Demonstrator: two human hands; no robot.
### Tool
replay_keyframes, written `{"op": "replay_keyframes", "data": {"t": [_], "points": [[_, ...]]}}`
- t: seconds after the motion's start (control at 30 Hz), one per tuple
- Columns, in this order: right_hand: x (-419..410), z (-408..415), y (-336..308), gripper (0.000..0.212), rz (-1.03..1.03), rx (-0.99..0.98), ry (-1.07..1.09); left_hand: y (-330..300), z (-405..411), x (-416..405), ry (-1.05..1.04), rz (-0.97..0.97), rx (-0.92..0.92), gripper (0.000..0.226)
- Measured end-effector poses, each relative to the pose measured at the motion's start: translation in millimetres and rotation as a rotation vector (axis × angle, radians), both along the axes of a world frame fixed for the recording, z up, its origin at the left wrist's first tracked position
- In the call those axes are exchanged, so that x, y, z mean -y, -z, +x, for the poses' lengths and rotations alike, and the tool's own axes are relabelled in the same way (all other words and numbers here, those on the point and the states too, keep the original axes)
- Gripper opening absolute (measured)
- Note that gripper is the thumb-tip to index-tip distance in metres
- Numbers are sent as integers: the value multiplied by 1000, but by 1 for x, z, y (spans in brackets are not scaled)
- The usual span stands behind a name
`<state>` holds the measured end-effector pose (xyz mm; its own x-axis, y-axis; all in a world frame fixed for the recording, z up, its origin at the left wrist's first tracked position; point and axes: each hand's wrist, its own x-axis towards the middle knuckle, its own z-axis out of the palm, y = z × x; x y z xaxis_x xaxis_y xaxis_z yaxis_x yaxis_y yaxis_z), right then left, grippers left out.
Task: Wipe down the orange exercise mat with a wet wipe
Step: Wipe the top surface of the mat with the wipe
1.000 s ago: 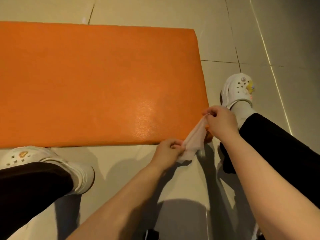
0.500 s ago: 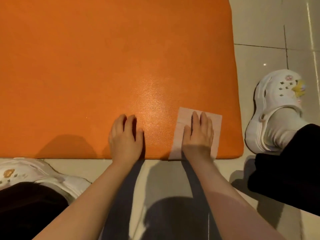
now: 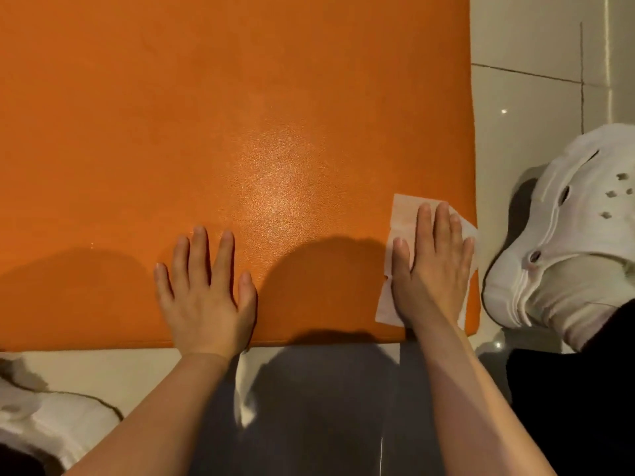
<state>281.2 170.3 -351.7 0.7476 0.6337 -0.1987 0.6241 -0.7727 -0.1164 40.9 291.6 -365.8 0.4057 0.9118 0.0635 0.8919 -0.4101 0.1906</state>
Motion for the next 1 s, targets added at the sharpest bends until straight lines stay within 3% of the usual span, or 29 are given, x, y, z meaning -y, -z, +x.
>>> {"op": "replay_keyframes", "data": {"t": [0.23,0.4,0.5,0.67,0.83,1.0], "points": [[7,-42,-3,69,4,16,160,2,3,3,14,63,14,58],[3,-118,2,61,122,-46,-115,-1,2,4,7,62,3,58],[7,-114,8,59,124,9,-269,-1,1,4,9,51,-2,59],[42,-39,3,74,9,-29,133,1,1,3,10,57,8,58],[32,-59,-9,63,140,44,127,3,-2,4,1,68,-3,58],[1,-102,-2,51,265,43,-184,3,-2,3,8,68,3,57]]}}
